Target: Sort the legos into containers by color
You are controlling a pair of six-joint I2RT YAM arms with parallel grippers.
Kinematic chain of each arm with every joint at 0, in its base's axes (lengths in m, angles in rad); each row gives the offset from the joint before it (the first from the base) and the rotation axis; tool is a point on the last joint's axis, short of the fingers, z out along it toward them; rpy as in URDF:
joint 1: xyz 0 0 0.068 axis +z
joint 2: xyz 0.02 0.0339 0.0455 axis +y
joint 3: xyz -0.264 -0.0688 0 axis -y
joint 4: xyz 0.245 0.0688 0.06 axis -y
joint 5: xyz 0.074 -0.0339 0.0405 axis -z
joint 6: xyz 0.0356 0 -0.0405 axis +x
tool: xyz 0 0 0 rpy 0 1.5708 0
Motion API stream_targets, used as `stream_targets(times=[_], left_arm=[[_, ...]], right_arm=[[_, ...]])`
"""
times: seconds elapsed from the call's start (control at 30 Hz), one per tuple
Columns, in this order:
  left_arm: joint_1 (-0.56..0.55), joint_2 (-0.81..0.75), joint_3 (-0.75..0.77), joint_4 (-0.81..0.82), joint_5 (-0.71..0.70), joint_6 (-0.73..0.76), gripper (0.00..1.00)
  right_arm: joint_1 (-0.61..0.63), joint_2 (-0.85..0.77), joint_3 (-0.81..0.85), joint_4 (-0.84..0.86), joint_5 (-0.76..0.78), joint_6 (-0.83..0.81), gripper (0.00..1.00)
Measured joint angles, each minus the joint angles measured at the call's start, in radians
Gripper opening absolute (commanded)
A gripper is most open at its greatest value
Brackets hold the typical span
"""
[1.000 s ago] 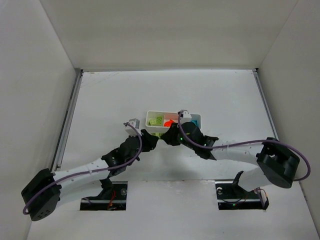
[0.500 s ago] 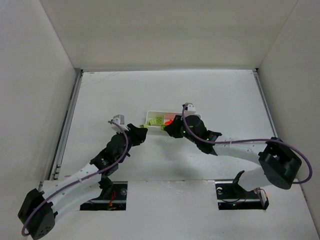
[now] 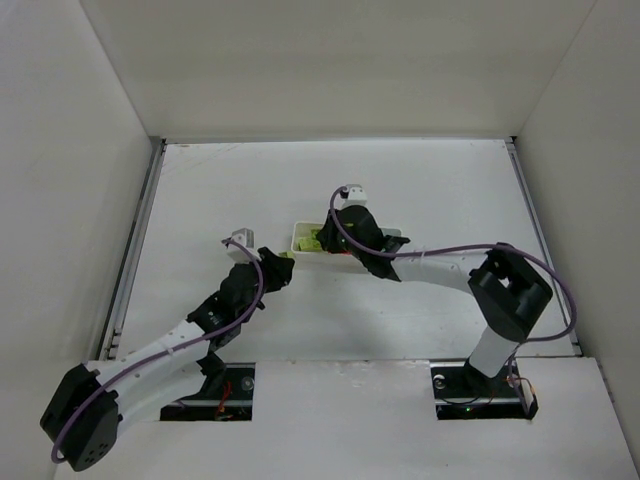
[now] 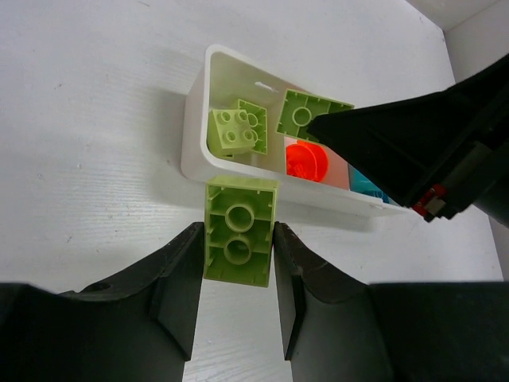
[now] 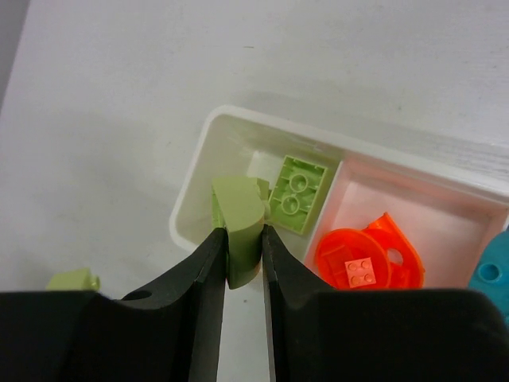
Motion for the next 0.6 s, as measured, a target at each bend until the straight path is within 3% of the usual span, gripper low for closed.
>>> stream_targets(times=[0.2,0.43,0.6], left_arm=[[0.017,0.005,0.0,0.021,0.016,0.01,0.2],[0.039,0.01,0.0,0.029,0.037,0.015,0.2],[0.045,0.021,0.0,0.032,0.044,0.016,0.2]], right_arm=[[0.0,0.037,0.041,-0.045,0.065,-0.034,0.28],[0.01,0.079,0.087,-0.06,0.136,-0.062,0.42],[0.025,0.085,0.095,-0.073,0.138,-0.063,0.45]])
